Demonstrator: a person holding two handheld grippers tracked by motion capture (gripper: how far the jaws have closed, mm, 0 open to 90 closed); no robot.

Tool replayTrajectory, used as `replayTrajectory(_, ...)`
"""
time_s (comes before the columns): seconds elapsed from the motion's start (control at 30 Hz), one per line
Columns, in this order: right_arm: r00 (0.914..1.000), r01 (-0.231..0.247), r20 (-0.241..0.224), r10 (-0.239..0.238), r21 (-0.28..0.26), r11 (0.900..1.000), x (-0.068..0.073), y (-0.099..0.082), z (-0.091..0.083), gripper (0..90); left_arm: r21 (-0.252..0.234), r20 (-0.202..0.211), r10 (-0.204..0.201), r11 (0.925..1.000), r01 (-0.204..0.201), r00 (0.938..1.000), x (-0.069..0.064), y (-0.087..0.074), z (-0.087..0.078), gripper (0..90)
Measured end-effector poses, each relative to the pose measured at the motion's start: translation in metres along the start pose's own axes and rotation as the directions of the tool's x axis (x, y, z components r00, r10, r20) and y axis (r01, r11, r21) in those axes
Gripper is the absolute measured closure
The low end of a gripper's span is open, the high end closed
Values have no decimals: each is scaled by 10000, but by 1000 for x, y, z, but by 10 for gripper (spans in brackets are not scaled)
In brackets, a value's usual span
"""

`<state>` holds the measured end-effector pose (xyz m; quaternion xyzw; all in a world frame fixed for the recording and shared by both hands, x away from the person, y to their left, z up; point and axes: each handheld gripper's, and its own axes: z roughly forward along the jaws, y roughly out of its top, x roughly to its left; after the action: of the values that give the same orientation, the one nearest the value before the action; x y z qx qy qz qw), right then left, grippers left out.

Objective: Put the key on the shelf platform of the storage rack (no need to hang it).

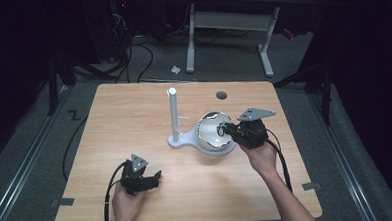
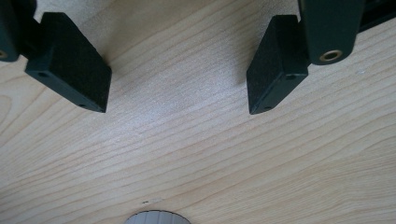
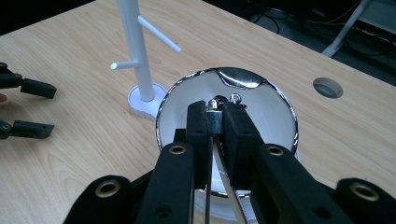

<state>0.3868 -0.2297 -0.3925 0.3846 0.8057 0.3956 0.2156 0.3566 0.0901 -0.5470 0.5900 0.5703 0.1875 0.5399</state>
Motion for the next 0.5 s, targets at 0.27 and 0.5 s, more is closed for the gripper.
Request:
replayTrajectory(0.27, 10000, -59, 39, 58, 262, 9996, -3, 2, 16, 819, -17, 3, -31, 10000, 31, 10000, 0, 0, 0, 228)
replayTrajectory(0.5, 10000, -73, 35, 71, 509, 9987, -4, 3, 27, 819, -6, 10, -21, 10000, 21, 10000, 0, 0, 0, 228)
